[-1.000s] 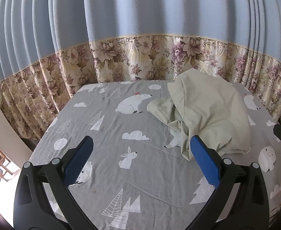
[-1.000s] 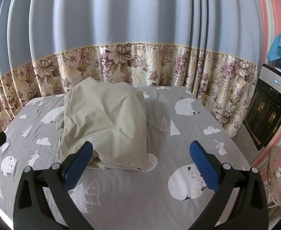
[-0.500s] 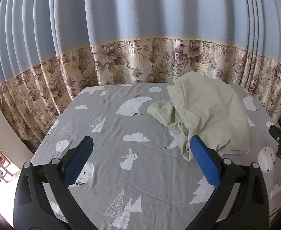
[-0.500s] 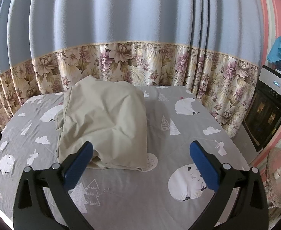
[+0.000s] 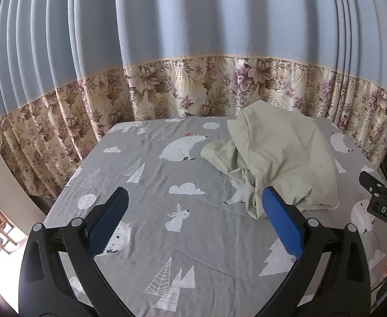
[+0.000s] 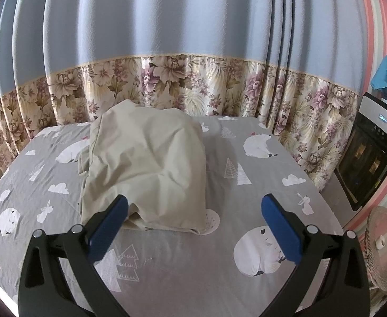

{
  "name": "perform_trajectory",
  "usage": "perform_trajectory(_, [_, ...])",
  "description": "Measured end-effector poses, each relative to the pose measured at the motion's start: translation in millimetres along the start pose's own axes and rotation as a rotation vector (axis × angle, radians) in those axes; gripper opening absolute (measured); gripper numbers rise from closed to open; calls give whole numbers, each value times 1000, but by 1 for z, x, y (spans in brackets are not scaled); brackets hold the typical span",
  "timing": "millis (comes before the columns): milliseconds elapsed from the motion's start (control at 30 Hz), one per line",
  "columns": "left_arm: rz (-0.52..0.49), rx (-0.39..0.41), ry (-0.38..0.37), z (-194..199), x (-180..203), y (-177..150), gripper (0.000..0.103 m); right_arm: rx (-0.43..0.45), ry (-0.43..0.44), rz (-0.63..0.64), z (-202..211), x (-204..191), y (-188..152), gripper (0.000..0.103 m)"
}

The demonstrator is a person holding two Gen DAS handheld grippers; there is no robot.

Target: Fold large clothes

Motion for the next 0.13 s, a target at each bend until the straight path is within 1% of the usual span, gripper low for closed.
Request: perform_trajectory(133, [0, -6, 0, 0, -1, -1, 100, 5, 6, 13, 0, 2, 1, 101])
Point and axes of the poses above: each gripper's, at about its wrist camera, not at the fingertips, and z roughly against the way its jaws point, x to its right, y to its top, the point moved 10 cm from there along -z, roughly the way its jaws point, and after that the axes turned 4 degrees about z, right-handed, at the moved point
